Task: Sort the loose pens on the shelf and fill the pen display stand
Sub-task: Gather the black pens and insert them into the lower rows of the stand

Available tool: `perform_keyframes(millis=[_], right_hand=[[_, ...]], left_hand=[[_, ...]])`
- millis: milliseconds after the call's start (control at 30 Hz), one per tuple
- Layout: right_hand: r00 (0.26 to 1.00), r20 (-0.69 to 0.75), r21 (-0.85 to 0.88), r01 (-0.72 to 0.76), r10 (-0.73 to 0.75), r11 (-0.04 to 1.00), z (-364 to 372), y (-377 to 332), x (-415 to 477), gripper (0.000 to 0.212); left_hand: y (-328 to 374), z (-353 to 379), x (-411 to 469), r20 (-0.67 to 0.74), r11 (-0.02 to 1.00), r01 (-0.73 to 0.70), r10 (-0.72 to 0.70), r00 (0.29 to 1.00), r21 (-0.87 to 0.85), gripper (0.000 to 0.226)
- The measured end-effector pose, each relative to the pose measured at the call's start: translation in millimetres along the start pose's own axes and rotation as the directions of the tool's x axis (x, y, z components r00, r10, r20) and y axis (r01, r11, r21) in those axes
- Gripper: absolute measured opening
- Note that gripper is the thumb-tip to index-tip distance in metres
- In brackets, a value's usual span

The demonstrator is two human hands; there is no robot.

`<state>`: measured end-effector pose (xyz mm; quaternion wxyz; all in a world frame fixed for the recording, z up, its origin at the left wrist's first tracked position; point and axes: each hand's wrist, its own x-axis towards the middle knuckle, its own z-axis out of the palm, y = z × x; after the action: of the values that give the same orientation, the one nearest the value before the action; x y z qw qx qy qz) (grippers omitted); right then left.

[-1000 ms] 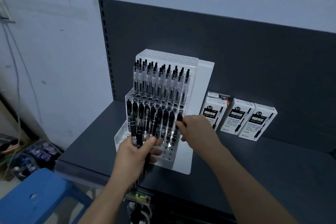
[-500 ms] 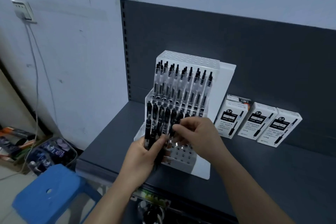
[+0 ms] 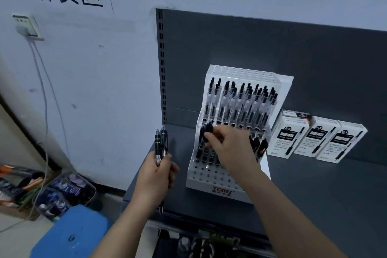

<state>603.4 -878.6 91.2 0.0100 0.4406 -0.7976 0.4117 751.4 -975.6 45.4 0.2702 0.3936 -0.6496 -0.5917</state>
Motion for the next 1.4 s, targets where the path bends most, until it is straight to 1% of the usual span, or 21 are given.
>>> perform_keyframes(millis=[100, 167, 233, 400, 433, 500, 533, 600, 667, 733, 767, 833, 933, 967, 1033, 1100, 1200, 1267, 1333, 1400], right_hand=[[0.992, 0.121, -0.184, -0.019, 0.041, 0.983, 11, -5, 7, 0.027], [0.982, 0.166, -0.263, -0.047, 0.093, 0.964, 16, -6, 11, 0.031], [0.979, 0.162, -0.268, -0.079, 0.126, 0.96, 19, -5, 12, 0.032], [0.967, 0.173, -0.274, -0.134, 0.186, 0.952, 19, -2, 6, 0.034], [0.968, 0.16, -0.222, -0.157, 0.195, 0.962, 18, -3, 2, 0.032], [0.968, 0.12, -0.019, -0.221, 0.222, 0.975, 14, -7, -7, 0.027], [0.963, 0.126, 0.094, -0.25, 0.238, 0.964, 11, -10, -12, 0.025], [0.949, 0.198, 0.264, -0.294, 0.247, 0.919, 7, -15, -19, 0.02], [0.935, 0.265, 0.361, -0.324, 0.237, 0.874, 4, -16, -22, 0.016], [0.926, 0.275, 0.436, -0.36, 0.258, 0.825, -2, -14, -22, 0.012], [0.928, 0.256, 0.46, -0.362, 0.27, 0.811, -8, -13, -21, 0.011], [0.949, 0.158, 0.473, -0.317, 0.274, 0.823, -23, -9, -18, 0.01], [0.969, -0.029, 0.39, -0.216, 0.247, 0.895, -40, -3, -13, 0.011], [0.971, -0.077, 0.331, -0.19, 0.227, 0.924, -42, -1, -11, 0.012], [0.978, -0.128, 0.201, -0.135, 0.163, 0.97, -41, 2, -10, 0.015], [0.988, -0.138, 0.081, -0.059, 0.07, 0.995, -35, 5, -10, 0.019], [0.99, -0.138, -0.001, -0.005, 0.005, 1.0, -24, 8, -9, 0.022], [0.992, -0.122, -0.046, 0.005, -0.011, 0.999, -19, 8, -8, 0.026], [0.996, -0.084, -0.094, 0.021, -0.029, 0.995, -13, 9, -6, 0.031], [0.998, -0.05, -0.132, 0.034, -0.041, 0.991, -9, 7, -3, 0.03]], left_hand=[[0, -5, 4, 0.06, 0.996, 0.008, -0.002, 0.998, -0.093, 0.022], [1, -8, 4, 0.075, 0.99, 0.015, -0.004, 0.997, -0.141, 0.018], [3, -12, 3, 0.085, 0.99, 0.006, 0.006, 0.996, -0.142, 0.016], [5, -15, -3, 0.157, 0.996, -0.088, 0.092, 0.983, -0.035, 0.017], [5, -15, -5, 0.181, 0.995, -0.099, 0.103, 0.978, -0.034, 0.016], [5, -13, -8, 0.231, 0.994, -0.098, 0.108, 0.967, -0.057, 0.013], [5, -12, -9, 0.256, 0.993, -0.099, 0.113, 0.96, -0.064, 0.012], [4, -9, -10, 0.3, 0.991, -0.114, 0.128, 0.945, -0.063, 0.012], [3, -4, -12, 0.327, 0.991, -0.111, 0.129, 0.936, -0.071, 0.013], [3, 0, -14, 0.325, 0.992, -0.074, 0.104, 0.94, -0.102, 0.015], [4, 1, -15, 0.31, 0.992, -0.047, 0.082, 0.947, -0.118, 0.017], [5, -2, -12, 0.245, 0.993, -0.019, 0.046, 0.968, -0.114, 0.02], [0, -8, -1, 0.129, 0.999, -0.05, 0.049, 0.99, 0.008, 0.025], [-1, -8, 1, 0.111, 0.999, -0.039, 0.038, 0.993, 0.009, 0.028], [-2, -6, 2, 0.099, 0.996, 0.024, -0.016, 0.995, -0.08, 0.024], [1, -4, 0, 0.099, 0.985, 0.06, -0.044, 0.994, -0.16, 0.012], [4, -3, -1, 0.106, 0.98, 0.048, -0.027, 0.994, -0.193, 0.015], [4, -3, -2, 0.107, 0.981, 0.006, 0.015, 0.994, -0.193, 0.016], [5, -3, -3, 0.108, 0.986, -0.056, 0.074, 0.991, -0.155, 0.016], [5, -4, -4, 0.112, 0.983, -0.096, 0.114, 0.987, -0.154, 0.015]])
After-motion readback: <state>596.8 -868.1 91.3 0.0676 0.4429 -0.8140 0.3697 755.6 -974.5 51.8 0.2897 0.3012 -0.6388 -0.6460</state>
